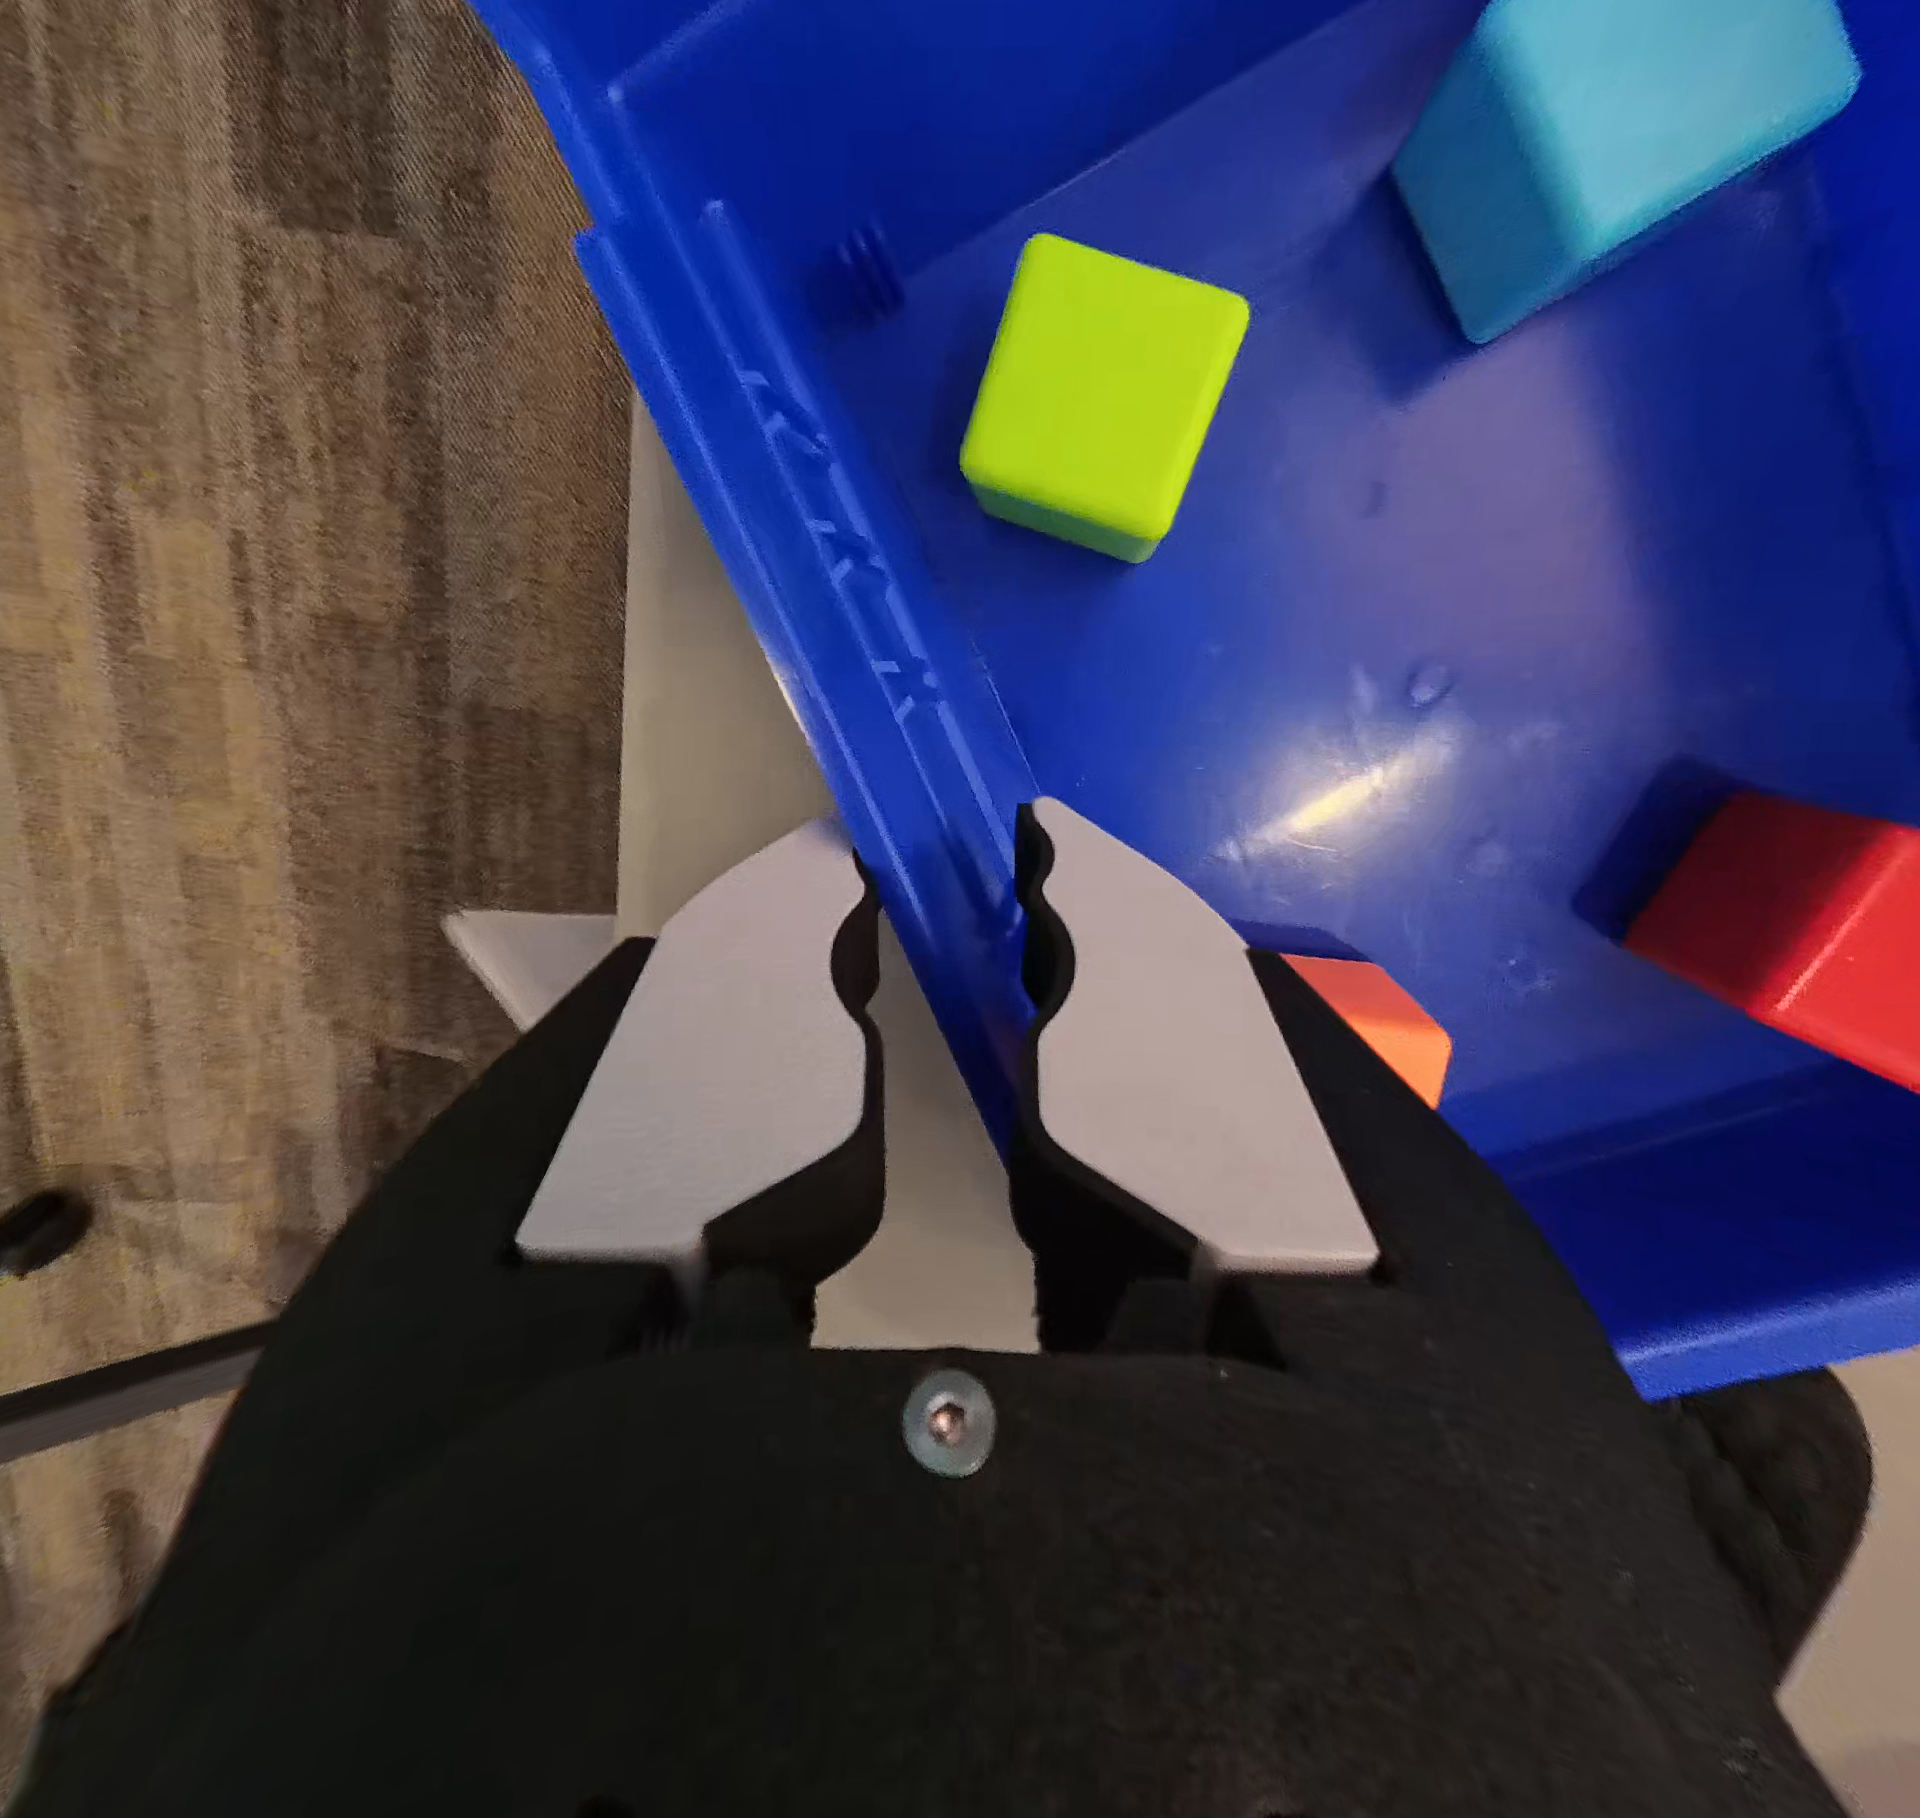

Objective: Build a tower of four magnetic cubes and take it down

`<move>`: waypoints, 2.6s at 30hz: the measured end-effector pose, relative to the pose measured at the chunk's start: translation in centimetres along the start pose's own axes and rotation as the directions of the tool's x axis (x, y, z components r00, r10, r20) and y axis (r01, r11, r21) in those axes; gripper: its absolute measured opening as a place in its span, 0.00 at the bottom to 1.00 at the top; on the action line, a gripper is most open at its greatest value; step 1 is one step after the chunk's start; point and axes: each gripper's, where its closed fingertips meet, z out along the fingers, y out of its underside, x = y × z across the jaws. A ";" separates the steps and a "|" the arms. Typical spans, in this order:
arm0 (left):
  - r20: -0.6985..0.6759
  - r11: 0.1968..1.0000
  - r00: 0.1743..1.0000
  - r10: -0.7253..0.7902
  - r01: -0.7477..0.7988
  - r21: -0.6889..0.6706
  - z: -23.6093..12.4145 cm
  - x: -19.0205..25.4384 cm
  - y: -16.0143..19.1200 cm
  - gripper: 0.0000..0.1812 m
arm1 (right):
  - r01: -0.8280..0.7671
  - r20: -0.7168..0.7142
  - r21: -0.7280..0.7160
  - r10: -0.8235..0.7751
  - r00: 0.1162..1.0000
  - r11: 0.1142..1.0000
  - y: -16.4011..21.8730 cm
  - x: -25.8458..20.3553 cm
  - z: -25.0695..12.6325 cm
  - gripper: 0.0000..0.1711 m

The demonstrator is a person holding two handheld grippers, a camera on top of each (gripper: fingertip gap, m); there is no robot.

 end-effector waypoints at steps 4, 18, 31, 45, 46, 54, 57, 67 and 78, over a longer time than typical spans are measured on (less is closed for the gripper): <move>0.049 0.988 0.990 0.135 -0.138 0.062 0.8 0.5 -2.4 0.12 | 0.033 -0.001 -0.057 -0.034 0.999 0.998 0.6 -0.6 1.3 0.22; 0.172 0.868 0.884 0.435 -0.462 0.179 1.9 4.4 -7.5 0.16 | 0.115 0.017 -0.192 -0.114 0.993 0.975 2.2 -2.2 4.3 0.20; -0.275 0.727 0.688 0.671 -0.538 0.427 -9.0 13.9 -1.3 0.39 | 0.143 0.012 -0.190 -0.143 0.990 0.971 2.1 -2.3 4.9 0.20; -0.351 0.547 0.498 0.793 -0.835 0.052 -2.9 19.0 3.9 0.38 | 0.122 0.026 -0.228 -0.119 0.993 0.966 3.4 -1.3 5.0 0.21; -0.354 0.544 0.504 0.788 -0.839 0.015 -2.4 18.9 4.2 0.38 | 0.119 0.028 -0.228 -0.116 0.993 0.966 3.4 -1.2 4.9 0.21; -0.420 0.465 0.422 0.804 -0.885 0.001 -0.6 19.2 5.5 0.28 | 0.100 0.043 -0.225 -0.093 0.995 0.969 3.8 -0.6 4.4 0.20; -0.393 0.409 0.375 0.840 -0.913 0.003 -0.7 18.3 5.8 0.28 | 0.094 0.047 -0.216 -0.085 0.995 0.972 3.7 -0.5 4.1 0.20; 0.019 0.480 0.499 0.866 -0.841 0.248 -10.7 15.8 1.2 0.27 | 0.082 0.062 -0.222 -0.070 0.996 0.972 4.2 -0.2 3.8 0.21; 0.134 -0.079 0.007 0.991 -0.777 0.625 -16.4 37.5 3.2 0.27 | 0.097 0.123 -0.228 -0.070 0.990 0.969 4.4 -1.3 4.5 0.21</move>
